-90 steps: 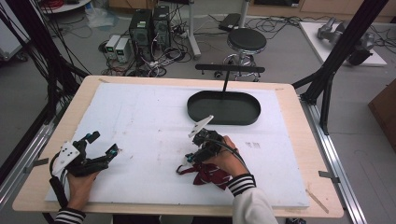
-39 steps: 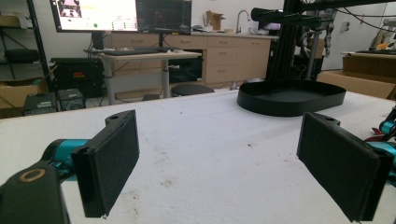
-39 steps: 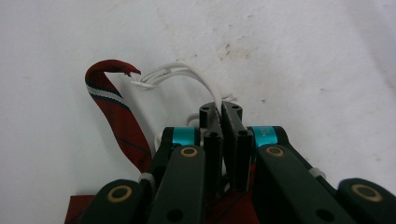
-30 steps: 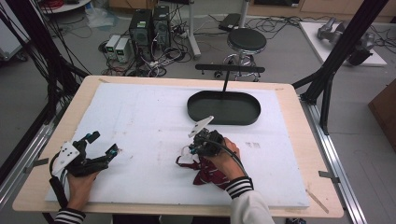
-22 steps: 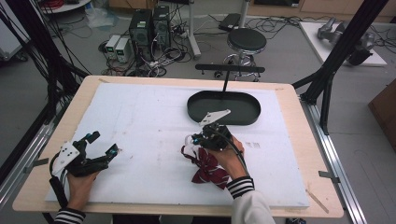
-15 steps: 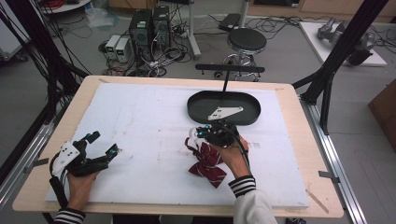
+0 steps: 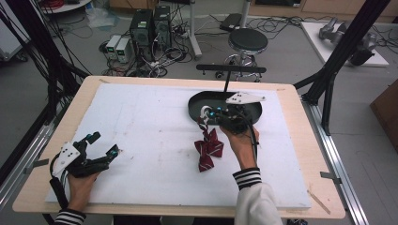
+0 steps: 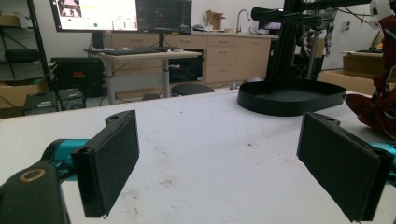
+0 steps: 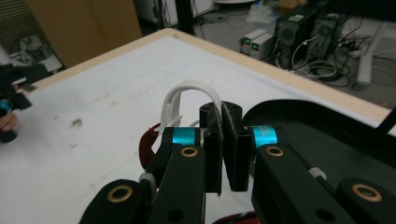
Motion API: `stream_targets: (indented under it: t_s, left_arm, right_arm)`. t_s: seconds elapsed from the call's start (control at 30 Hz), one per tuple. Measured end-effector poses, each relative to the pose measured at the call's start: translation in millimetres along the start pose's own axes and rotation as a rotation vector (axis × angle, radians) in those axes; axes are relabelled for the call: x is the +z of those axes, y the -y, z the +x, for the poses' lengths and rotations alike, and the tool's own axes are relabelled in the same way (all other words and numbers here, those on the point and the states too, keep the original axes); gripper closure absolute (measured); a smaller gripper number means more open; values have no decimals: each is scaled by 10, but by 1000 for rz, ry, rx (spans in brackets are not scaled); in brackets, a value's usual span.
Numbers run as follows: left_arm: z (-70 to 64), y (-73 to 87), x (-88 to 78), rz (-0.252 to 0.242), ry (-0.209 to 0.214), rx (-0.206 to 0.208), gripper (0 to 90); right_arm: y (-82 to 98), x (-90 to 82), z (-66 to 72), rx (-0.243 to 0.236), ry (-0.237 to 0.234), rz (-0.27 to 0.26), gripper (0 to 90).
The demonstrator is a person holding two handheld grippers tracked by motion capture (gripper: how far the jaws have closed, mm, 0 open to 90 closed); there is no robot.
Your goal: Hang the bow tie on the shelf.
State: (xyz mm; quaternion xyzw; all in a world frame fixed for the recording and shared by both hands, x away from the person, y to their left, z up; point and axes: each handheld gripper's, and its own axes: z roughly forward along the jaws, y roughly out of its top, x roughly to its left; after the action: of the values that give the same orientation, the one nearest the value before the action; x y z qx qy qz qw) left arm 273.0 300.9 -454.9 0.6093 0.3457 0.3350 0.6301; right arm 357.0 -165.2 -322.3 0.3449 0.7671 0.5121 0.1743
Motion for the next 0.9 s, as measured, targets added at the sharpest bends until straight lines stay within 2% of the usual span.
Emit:
stream_targets:
  t_s: [0.07, 0.2, 0.9]
  left_arm:
    - [1, 0, 0, 0, 0, 1, 134]
    - [2, 0, -1, 0, 1, 2, 134]
    - [2, 1, -2, -3, 1, 0, 134]
  right_arm:
    - [-78, -36, -43, 12, 27, -25, 872]
    - [-147, -72, -103, 20, 47, -50, 872]
    - [-464, -253, -379, 30, 186, -97, 872]
